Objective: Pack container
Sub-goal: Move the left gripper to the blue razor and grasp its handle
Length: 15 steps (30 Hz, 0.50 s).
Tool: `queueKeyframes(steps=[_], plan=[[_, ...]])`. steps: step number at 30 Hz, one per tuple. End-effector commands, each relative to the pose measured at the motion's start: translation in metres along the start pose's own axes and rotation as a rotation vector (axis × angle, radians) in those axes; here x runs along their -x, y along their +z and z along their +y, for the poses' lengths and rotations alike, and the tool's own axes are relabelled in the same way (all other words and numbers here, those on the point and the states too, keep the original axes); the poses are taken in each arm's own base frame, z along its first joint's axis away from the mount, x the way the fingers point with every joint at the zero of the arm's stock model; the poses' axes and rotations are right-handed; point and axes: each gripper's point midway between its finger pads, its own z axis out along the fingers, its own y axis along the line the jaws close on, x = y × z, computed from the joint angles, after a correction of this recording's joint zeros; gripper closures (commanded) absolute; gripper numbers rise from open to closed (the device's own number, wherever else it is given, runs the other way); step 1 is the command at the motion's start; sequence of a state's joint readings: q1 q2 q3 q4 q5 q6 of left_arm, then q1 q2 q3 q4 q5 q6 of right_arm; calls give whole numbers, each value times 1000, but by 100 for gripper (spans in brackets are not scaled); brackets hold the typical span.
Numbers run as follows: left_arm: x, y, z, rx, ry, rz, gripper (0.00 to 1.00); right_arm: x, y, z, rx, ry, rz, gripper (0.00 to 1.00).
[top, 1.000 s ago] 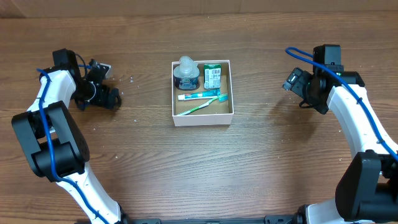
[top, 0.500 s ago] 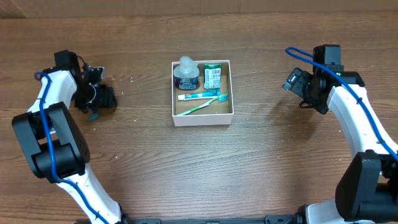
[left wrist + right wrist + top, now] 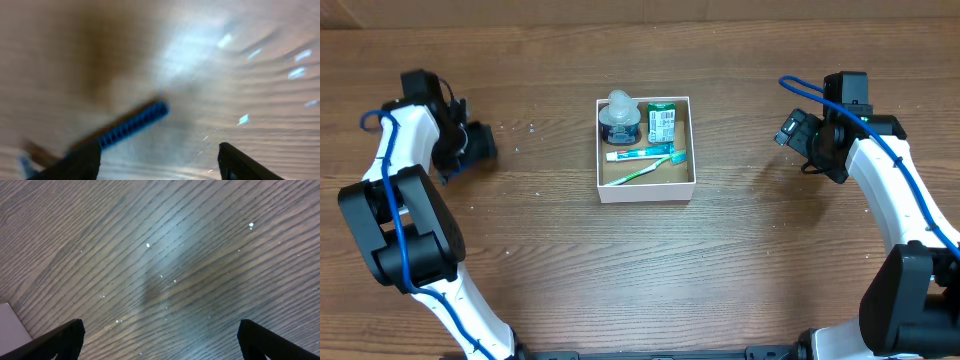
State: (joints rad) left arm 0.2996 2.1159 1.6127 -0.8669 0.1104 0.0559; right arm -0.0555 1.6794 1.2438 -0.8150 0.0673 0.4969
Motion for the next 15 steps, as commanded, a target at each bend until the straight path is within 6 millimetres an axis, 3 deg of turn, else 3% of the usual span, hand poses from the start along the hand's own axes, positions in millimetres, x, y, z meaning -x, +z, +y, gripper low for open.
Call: queueKeyframes(steps=[1,4,6,15], plan=[[33,-21,-25,9,287,-88,22,8,-3,3,2,2,-21,0],[35,-18,-38,21,480,-92,17,8,-3,3,2,2,-21,0],[31,-15,-35,36,533,-77,17,8,-3,3,2,2,-21,0],[-8,8,6,-9,422,16,17,8,-3,3,2,3,-21,0]])
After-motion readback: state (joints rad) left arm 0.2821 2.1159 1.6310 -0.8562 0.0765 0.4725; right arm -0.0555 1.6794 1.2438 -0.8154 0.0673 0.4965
